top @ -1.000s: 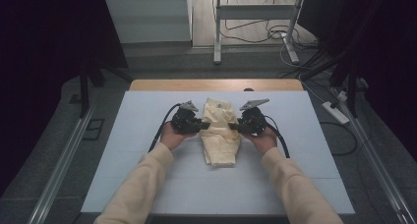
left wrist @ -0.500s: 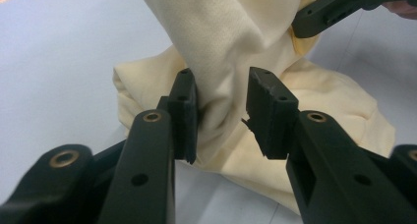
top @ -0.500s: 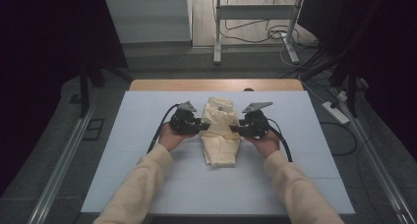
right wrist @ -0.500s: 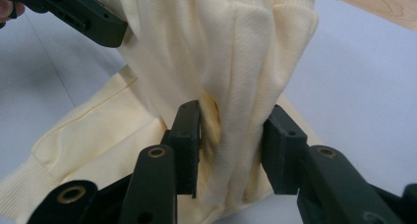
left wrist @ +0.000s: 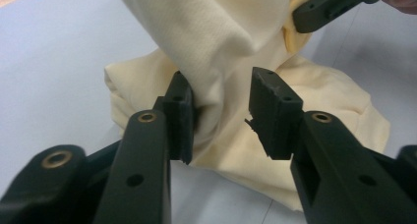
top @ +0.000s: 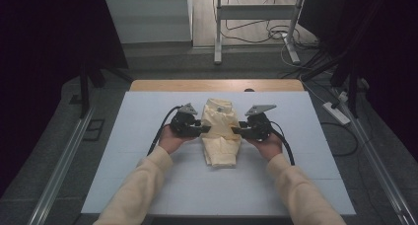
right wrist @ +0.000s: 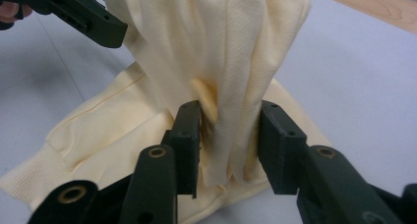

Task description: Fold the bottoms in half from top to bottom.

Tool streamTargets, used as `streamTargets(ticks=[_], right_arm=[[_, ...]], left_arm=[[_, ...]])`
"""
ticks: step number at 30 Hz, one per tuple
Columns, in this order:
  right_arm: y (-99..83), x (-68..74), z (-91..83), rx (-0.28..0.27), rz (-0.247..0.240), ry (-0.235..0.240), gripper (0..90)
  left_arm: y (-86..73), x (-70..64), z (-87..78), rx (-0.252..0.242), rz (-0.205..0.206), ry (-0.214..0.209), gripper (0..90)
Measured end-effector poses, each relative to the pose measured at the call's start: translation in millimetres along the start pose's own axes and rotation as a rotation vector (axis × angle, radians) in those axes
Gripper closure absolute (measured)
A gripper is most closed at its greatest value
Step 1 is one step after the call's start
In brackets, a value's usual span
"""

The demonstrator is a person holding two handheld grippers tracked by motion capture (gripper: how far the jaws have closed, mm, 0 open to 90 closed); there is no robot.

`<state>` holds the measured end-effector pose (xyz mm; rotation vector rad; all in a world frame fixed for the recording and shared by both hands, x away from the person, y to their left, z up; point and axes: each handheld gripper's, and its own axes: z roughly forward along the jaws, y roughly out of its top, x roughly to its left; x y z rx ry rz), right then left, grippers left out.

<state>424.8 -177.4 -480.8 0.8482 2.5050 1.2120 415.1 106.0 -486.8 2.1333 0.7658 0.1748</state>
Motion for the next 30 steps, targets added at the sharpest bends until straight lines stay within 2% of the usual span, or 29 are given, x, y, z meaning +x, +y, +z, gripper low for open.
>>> streamTargets(ticks=[4, 10, 14, 17, 23, 30], right_arm=[[-0.2, 0.8, 0.5, 0.006, -0.012, -0.007, 72.2], [-3.6, 6.7, -1.8, 0.024, -0.033, 0.004, 72.4], [-8.3, 12.4, -1.4, 0.042, -0.055, 0.006, 72.4], [-12.8, 15.4, -0.8, 0.048, -0.064, 0.006, 72.4], [-18.0, 18.1, -1.7, 0.049, -0.079, -0.002, 72.3], [-19.2, 18.4, -3.1, 0.044, -0.097, -0.008, 72.3]], left_arm=[[-0.7, -0.7, -0.5, 0.003, 0.008, -0.004, 68.5], [-6.1, -3.2, -2.1, 0.021, 0.018, -0.015, 69.8], [-12.8, -6.3, -0.2, 0.036, 0.008, -0.024, 69.7], [-18.0, -8.7, 2.3, 0.051, 0.006, -0.028, 68.7], [-20.2, -9.6, 2.1, 0.041, -0.011, -0.043, 65.8], [-18.6, -12.4, -3.2, 0.035, -0.013, -0.04, 56.8]])
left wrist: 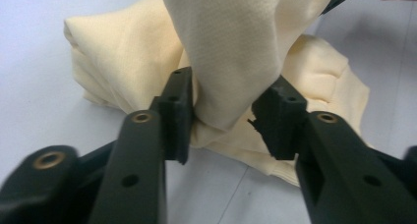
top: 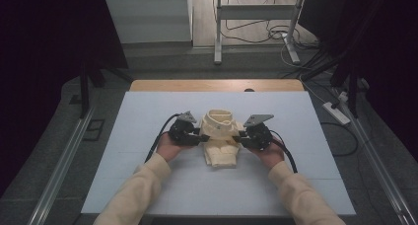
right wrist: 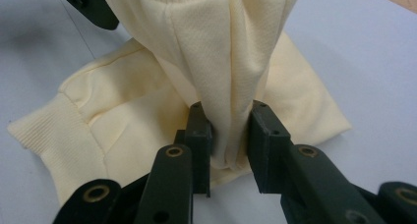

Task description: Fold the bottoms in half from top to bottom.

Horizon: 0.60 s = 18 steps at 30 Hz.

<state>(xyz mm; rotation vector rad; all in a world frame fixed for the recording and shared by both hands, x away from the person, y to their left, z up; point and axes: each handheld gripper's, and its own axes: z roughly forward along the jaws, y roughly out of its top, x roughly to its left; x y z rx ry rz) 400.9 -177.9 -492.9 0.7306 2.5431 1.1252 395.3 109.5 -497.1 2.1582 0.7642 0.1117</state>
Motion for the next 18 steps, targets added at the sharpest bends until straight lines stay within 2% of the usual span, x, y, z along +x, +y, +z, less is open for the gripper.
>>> streamTargets(ticks=[4, 11, 14, 18], right_arm=[[-0.2, -0.5, -1.1, 0.002, -0.003, 0.0, 72.3], [-0.3, -1.7, -1.3, -0.002, 0.004, 0.005, 72.3], [-0.1, -1.8, -1.0, -0.002, 0.004, 0.008, 72.3], [0.2, -1.7, -0.9, -0.002, 0.004, 0.008, 72.3]], left_arm=[[0.2, 0.2, -7.8, -0.015, -0.003, 0.013, 52.7], [6.3, 3.3, -28.9, -0.091, -0.011, 0.04, 52.0], [12.1, 3.0, -32.2, -0.116, -0.011, 0.038, 51.9], [22.4, 2.0, -29.1, -0.111, 0.006, 0.036, 52.1]])
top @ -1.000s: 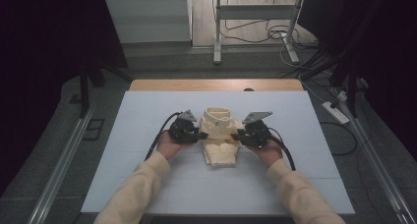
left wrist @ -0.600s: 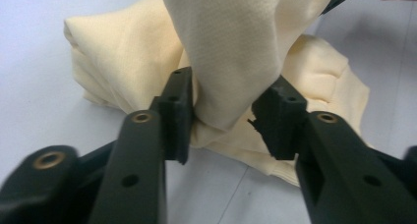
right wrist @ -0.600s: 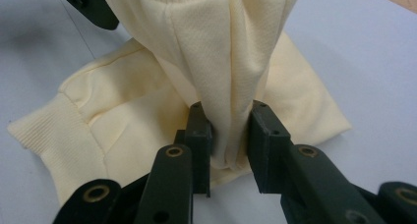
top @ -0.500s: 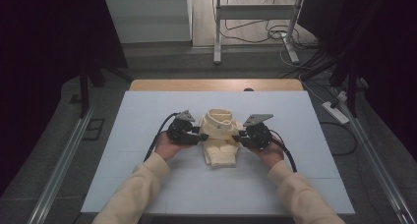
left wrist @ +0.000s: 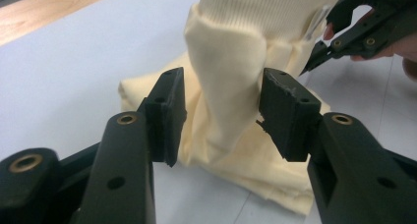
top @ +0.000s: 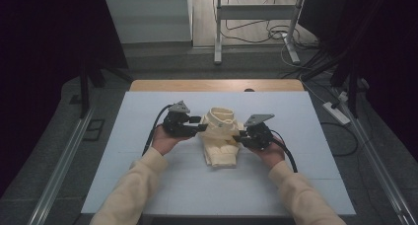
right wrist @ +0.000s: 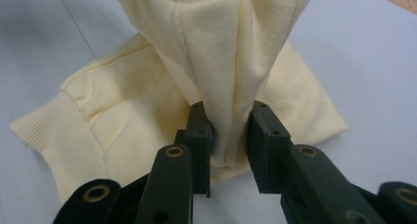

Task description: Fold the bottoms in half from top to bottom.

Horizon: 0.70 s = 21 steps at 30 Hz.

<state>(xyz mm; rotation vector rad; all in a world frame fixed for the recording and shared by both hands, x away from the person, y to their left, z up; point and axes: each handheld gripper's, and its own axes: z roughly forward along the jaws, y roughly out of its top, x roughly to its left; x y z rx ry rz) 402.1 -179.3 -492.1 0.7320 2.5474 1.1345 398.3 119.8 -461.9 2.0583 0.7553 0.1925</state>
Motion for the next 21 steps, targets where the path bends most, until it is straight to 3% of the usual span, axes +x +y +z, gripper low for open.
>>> streamTargets(ticks=[6, 9, 14, 19, 21], right_arm=[[-0.6, -1.2, -0.5, 0.005, 0.013, 0.006, 70.6], [-0.6, -2.3, -2.7, 0.007, 0.024, 0.013, 63.9], [5.4, -2.0, -15.6, -0.035, 0.037, 0.002, 47.1], [16.2, -0.8, -35.2, -0.077, 0.023, -0.016, 44.4], [20.7, -3.2, -41.2, -0.091, 0.034, -0.003, 44.0]], left_arm=[[2.1, -3.0, 8.4, 0.041, 0.018, -0.042, 72.2], [-0.7, -5.1, 8.4, 0.052, 0.023, -0.055, 73.9], [-6.4, -9.5, 7.2, 0.055, 0.026, -0.055, 74.0], [-10.2, -11.6, 7.5, 0.059, 0.026, -0.054, 73.9], [-10.5, -11.9, 7.5, 0.062, 0.027, -0.059, 73.9]])
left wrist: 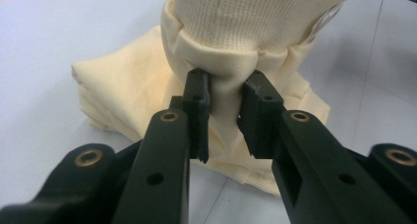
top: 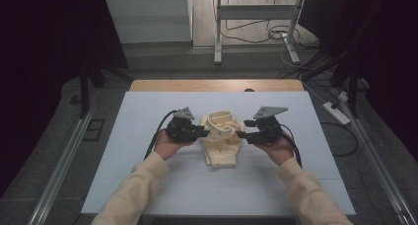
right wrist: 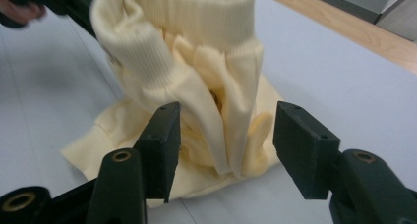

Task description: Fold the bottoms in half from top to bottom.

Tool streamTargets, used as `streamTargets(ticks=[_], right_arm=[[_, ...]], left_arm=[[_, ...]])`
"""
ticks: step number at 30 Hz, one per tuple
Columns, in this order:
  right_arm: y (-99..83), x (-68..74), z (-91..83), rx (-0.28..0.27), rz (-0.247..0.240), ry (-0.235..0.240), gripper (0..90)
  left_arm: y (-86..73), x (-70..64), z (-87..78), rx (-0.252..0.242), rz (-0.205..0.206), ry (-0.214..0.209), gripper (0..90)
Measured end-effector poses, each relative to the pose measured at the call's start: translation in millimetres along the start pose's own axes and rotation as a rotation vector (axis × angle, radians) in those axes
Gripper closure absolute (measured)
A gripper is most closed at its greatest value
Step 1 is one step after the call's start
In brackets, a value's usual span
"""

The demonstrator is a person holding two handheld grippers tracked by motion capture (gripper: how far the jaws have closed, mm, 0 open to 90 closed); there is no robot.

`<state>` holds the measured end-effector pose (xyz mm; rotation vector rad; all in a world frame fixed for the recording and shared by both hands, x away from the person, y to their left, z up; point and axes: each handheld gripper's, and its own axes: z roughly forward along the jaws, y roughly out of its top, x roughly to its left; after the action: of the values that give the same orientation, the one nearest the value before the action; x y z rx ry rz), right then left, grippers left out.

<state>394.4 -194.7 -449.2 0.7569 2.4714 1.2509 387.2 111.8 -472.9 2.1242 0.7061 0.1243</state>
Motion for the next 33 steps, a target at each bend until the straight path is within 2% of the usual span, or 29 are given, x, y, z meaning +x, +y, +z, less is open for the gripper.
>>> streamTargets(ticks=[3, 10, 11, 16, 19, 21, 25, 27, 33], right_arm=[[7.8, -5.3, -4.6, -0.032, 0.037, 0.012, 44.0], [25.8, -7.3, 12.8, -0.007, 0.043, 0.011, 44.4], [27.3, -7.1, 15.9, -0.003, 0.049, 0.018, 46.6], [26.2, -6.7, 27.7, 0.05, 0.073, 0.051, 69.5], [21.8, -8.9, 27.1, 0.062, 0.105, 0.088, 74.7], [19.7, -8.2, 25.2, 0.07, 0.101, 0.095, 75.5], [16.0, -3.5, 20.1, 0.08, 0.079, 0.099, 75.6], [13.2, -1.1, 17.5, 0.084, 0.07, 0.098, 75.6], [2.5, 3.1, 14.6, 0.095, 0.067, 0.107, 75.5]], left_arm=[[0.2, -1.7, 1.4, 0.003, 0.005, 0.001, 73.9], [0.4, -3.0, 3.3, 0.005, 0.011, -0.005, 73.7], [0.2, -2.8, 3.0, 0.006, 0.01, -0.006, 73.6], [-1.9, -3.5, 2.2, 0.013, 0.008, -0.004, 72.9], [-3.8, -2.4, 2.8, 0.016, -0.002, -0.016, 71.2], [-4.1, -2.5, 3.4, 0.024, -0.005, -0.024, 66.9], [-5.2, -5.3, 1.2, 0.036, -0.012, -0.002, 50.5], [-6.5, -5.6, -2.3, 0.033, -0.018, 0.002, 45.1], [-12.1, -6.0, -21.8, -0.002, -0.039, 0.016, 39.3]])
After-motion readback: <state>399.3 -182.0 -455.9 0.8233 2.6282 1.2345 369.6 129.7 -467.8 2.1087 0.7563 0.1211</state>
